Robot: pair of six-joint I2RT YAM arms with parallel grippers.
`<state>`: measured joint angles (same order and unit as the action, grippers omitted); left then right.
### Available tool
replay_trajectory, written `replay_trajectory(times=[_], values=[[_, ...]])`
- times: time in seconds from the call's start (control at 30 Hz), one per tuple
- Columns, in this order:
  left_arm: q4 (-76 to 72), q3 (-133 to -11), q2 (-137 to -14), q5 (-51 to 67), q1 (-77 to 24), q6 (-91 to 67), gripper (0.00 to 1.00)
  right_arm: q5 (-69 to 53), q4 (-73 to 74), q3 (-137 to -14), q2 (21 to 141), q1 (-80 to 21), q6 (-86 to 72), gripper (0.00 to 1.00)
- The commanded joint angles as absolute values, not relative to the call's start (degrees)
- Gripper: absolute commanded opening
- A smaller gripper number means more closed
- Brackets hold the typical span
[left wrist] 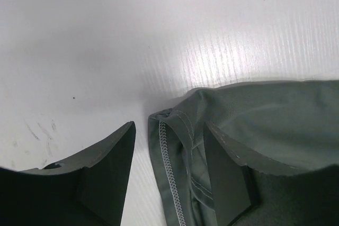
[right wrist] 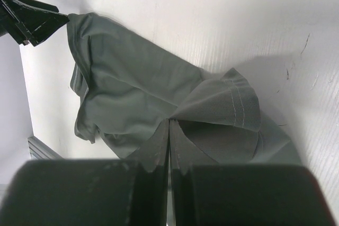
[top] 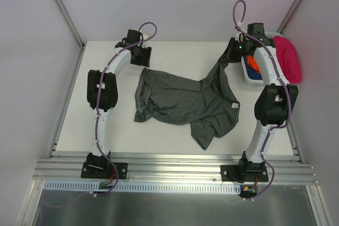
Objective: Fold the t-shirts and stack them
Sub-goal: Move the tshirt to the center of the board
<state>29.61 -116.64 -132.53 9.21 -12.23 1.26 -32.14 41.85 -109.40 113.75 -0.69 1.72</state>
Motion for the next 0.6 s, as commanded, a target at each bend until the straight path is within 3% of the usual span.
replay_trajectory(times=[0.0,0.57], values=[[30.23,-117.69,-132.01,9.84,-12.39,1.14,0.53,-32.34,40.87,-109.51,109.6,-0.79,1.85,0.01],[30.5,-114.17,-130.08,10.72,-12.39,0.18,0.44,-31.9,40.52,-109.78,109.6,-0.79,1.85,0.01]])
